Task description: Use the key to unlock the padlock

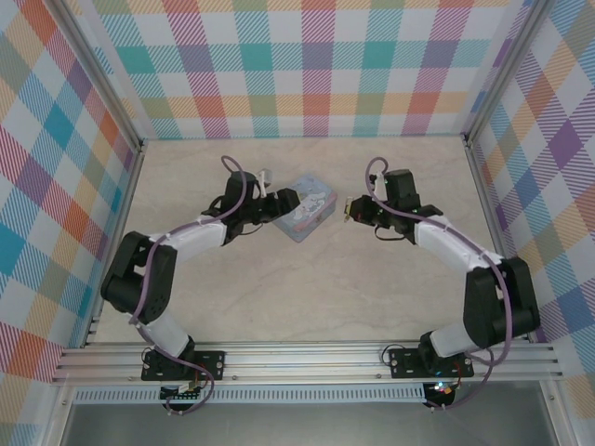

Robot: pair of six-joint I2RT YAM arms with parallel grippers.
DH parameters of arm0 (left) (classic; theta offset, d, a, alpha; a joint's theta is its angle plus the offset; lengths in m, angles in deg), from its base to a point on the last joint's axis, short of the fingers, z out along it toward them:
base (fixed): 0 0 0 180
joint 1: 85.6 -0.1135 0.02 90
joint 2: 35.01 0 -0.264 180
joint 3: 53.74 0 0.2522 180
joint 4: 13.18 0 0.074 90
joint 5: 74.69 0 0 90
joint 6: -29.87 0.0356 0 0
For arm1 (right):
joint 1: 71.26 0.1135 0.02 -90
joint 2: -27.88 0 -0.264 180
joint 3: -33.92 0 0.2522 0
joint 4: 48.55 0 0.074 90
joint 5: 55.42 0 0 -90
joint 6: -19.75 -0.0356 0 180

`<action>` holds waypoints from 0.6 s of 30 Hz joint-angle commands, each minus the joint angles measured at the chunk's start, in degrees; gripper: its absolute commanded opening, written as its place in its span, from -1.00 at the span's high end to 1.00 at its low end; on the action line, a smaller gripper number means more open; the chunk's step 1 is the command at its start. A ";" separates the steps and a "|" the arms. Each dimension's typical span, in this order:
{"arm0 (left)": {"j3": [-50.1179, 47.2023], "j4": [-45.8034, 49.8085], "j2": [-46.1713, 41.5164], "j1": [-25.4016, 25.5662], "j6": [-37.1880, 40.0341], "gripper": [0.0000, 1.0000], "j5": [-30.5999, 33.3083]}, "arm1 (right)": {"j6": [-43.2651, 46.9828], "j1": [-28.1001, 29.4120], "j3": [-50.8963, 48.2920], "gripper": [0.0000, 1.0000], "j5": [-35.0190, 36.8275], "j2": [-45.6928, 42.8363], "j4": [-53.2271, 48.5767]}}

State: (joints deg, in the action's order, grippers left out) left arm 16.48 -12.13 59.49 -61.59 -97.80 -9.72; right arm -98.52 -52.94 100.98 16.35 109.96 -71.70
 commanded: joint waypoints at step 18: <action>-23.41 5.94 -33.91 -9.17 1.15 -0.92 7.82 | -12.85 9.73 -15.91 0.84 -17.22 0.39 3.61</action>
State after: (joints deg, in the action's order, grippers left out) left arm -4.15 -7.26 27.69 -69.31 -95.59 -3.14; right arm -108.51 -44.17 86.16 0.63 108.02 -72.20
